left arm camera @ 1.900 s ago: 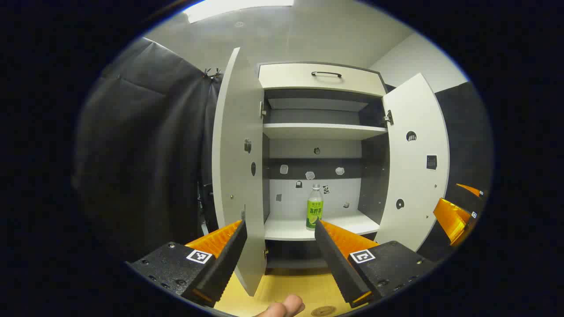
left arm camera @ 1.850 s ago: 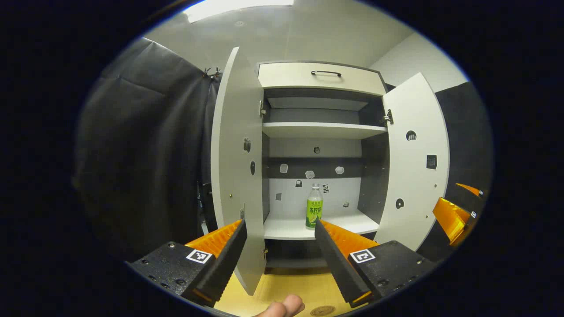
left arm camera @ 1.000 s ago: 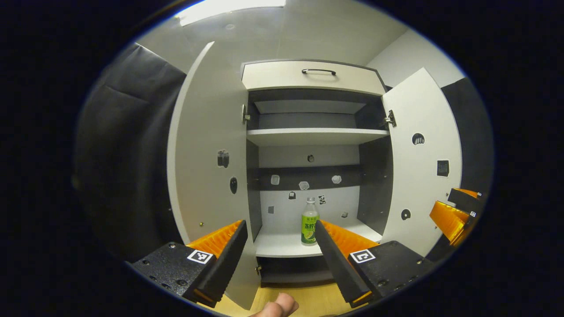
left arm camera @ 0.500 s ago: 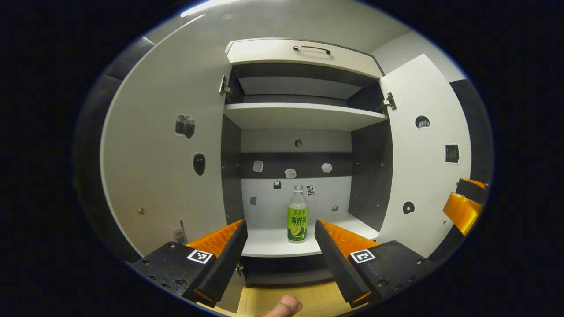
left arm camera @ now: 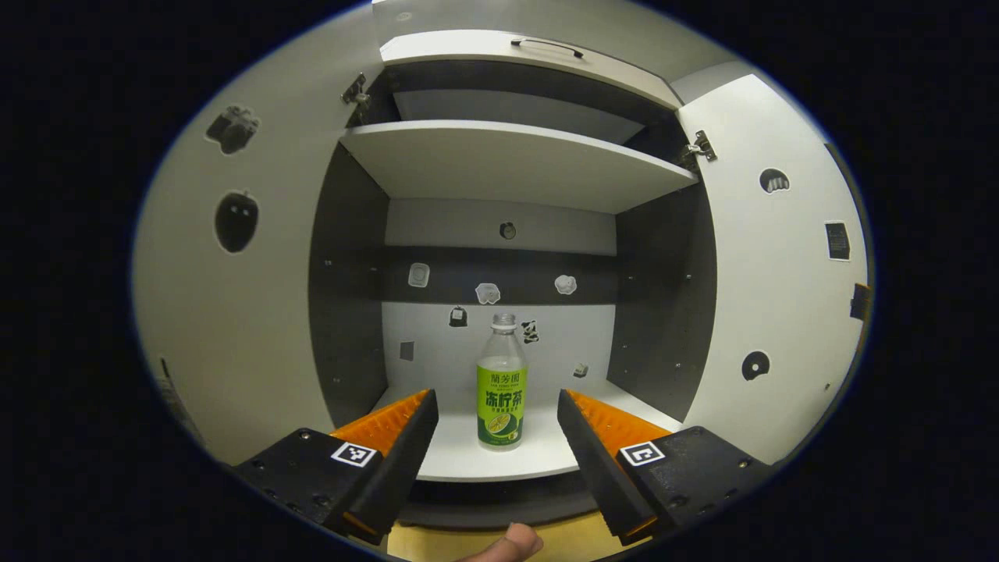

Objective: Grasp the bottle in the cabinet with the left hand and place it on the coaster, then close the right door with the right hand and the left door with the left hand.

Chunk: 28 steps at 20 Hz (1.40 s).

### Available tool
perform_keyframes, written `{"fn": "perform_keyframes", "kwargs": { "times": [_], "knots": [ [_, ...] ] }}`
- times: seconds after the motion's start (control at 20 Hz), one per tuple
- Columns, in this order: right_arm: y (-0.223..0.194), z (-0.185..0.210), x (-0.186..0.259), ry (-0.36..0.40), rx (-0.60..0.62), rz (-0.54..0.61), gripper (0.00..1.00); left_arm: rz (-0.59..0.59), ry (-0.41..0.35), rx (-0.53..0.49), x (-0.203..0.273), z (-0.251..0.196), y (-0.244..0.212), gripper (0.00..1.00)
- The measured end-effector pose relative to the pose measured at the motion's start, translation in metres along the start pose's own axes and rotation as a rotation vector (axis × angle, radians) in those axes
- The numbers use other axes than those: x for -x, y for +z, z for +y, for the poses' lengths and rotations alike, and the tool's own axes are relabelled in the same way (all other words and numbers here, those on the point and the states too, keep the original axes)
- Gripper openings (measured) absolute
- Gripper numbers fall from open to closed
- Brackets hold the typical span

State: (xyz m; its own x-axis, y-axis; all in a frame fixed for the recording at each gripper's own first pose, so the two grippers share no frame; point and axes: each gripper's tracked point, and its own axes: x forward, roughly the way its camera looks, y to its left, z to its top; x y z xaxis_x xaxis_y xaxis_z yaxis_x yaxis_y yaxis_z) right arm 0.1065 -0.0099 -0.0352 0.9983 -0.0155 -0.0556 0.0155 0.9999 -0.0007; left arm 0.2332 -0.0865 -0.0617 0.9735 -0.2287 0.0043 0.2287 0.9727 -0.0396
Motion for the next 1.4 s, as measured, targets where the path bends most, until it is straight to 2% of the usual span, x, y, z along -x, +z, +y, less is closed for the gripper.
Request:
{"fn": "perform_keyframes", "kwargs": {
  "times": [0.15, 0.2, 0.35, 0.45, 0.5, 0.55, 0.6, 0.65, 0.75, 0.85, 1.0, 1.1, 1.2, 1.4],
  "knots": [
    [0.000, -0.007, 0.000, -0.012, 0.013, -0.010, 0.93, -0.002, -0.003, -0.005, -0.032, 0.000, -0.008, 0.97],
    [-0.001, -0.010, 0.001, -0.016, 0.018, -0.011, 0.96, 0.001, -0.003, -0.012, -0.043, 0.000, -0.011, 0.98],
    [-0.006, -0.016, 0.003, -0.023, 0.025, -0.001, 0.93, 0.001, -0.006, -0.020, -0.069, -0.001, -0.017, 0.98],
    [-0.010, -0.022, 0.003, -0.041, 0.027, 0.009, 0.96, 0.000, -0.008, -0.021, -0.084, -0.001, -0.021, 0.98],
    [-0.012, -0.025, 0.003, -0.049, 0.026, 0.016, 0.93, 0.002, -0.008, -0.018, -0.093, 0.000, -0.021, 0.98],
    [-0.015, -0.028, 0.004, -0.058, 0.022, 0.024, 0.99, 0.006, -0.007, -0.014, -0.100, 0.000, -0.023, 0.98],
    [-0.018, -0.030, 0.005, -0.068, 0.020, 0.031, 0.96, 0.009, -0.006, -0.012, -0.108, 0.001, -0.024, 0.98],
    [-0.020, -0.034, 0.006, -0.077, 0.021, 0.038, 0.99, 0.015, -0.003, -0.015, -0.115, 0.002, -0.026, 0.98],
    [-0.023, -0.041, 0.010, -0.102, 0.027, 0.043, 0.93, 0.029, 0.011, -0.030, -0.129, 0.006, -0.031, 0.98],
    [-0.024, -0.048, 0.014, -0.124, 0.023, 0.050, 0.96, 0.042, 0.030, -0.042, -0.139, 0.011, -0.035, 0.98],
    [-0.021, -0.050, 0.021, -0.129, 0.024, 0.048, 0.93, 0.075, -0.011, 0.007, -0.142, 0.001, -0.040, 0.97],
    [-0.017, -0.050, 0.023, -0.127, 0.033, 0.042, 0.96, 0.090, -0.050, 0.041, -0.132, -0.005, -0.040, 0.84],
    [-0.012, -0.046, 0.026, -0.111, 0.024, 0.028, 0.93, 0.077, -0.096, 0.060, -0.121, -0.012, -0.033, 0.82],
    [-0.006, -0.036, 0.036, -0.079, 0.005, 0.012, 0.93, 0.005, -0.147, 0.004, -0.095, -0.020, -0.009, 0.80]
  ]
}}
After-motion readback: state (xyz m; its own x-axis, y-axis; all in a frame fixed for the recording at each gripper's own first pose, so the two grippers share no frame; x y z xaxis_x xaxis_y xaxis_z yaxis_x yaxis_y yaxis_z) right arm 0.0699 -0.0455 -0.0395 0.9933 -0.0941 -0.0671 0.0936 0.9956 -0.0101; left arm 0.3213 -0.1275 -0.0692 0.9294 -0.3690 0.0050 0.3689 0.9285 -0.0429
